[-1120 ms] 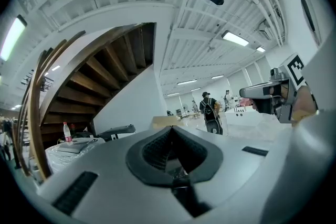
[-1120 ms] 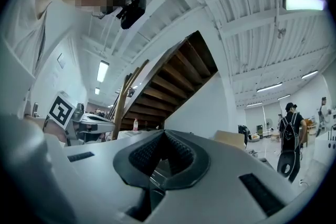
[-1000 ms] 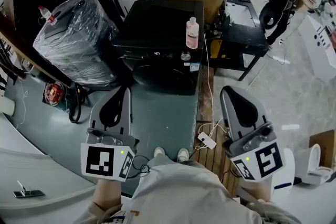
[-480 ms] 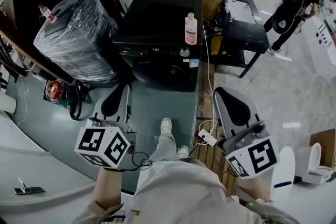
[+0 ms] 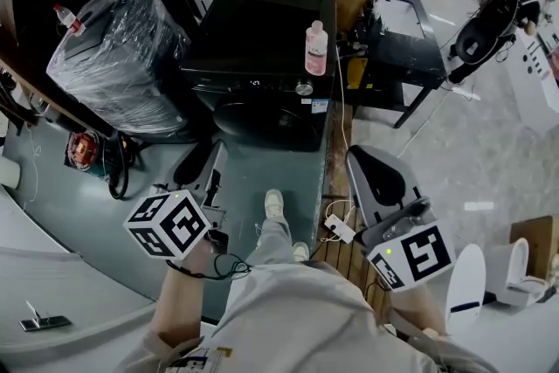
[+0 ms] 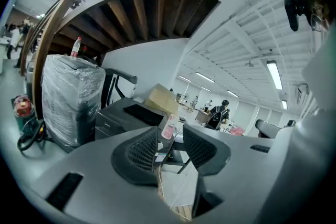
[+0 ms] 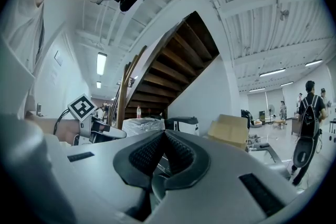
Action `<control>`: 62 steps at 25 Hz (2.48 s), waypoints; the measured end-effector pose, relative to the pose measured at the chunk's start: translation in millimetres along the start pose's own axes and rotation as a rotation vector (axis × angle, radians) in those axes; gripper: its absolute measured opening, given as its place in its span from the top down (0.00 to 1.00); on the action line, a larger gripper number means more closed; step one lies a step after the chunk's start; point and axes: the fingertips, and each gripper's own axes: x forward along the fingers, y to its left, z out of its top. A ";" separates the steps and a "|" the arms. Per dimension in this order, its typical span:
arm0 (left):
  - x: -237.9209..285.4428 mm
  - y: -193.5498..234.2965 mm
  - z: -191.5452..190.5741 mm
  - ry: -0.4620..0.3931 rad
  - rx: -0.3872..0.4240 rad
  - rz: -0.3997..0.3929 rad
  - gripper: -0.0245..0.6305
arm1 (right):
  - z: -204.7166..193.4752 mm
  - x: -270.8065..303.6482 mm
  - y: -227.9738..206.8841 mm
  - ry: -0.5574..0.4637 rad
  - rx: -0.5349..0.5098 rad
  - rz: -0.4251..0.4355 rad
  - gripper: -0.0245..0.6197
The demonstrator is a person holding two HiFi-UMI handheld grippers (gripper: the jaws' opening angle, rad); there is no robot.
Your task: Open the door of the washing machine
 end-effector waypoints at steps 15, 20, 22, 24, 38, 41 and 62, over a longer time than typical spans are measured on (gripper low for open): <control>101.4 81.5 -32.0 0.136 -0.263 0.020 0.70 | -47.3 110.9 -19.6 0.149 0.006 0.032 0.92; 143.9 123.8 -37.6 0.179 -0.320 0.067 0.69 | -68.1 163.3 -24.6 0.202 0.025 0.040 0.92; 161.9 142.2 -42.4 0.202 -0.347 0.086 0.68 | -75.6 185.5 -27.0 0.221 0.032 0.039 0.92; 178.9 159.4 -47.7 0.231 -0.370 0.101 0.68 | -82.4 206.8 -30.0 0.239 0.036 0.036 0.92; 272.8 247.0 -109.1 0.424 -0.628 0.167 0.65 | -139.5 319.5 -38.0 0.356 0.072 0.039 0.92; 283.1 257.8 -124.5 0.447 -0.653 0.202 0.64 | -151.1 334.9 -36.4 0.373 0.075 0.050 0.92; 358.9 296.1 -211.2 0.521 -0.673 0.437 0.63 | -224.2 389.4 -56.7 0.450 0.077 0.163 0.92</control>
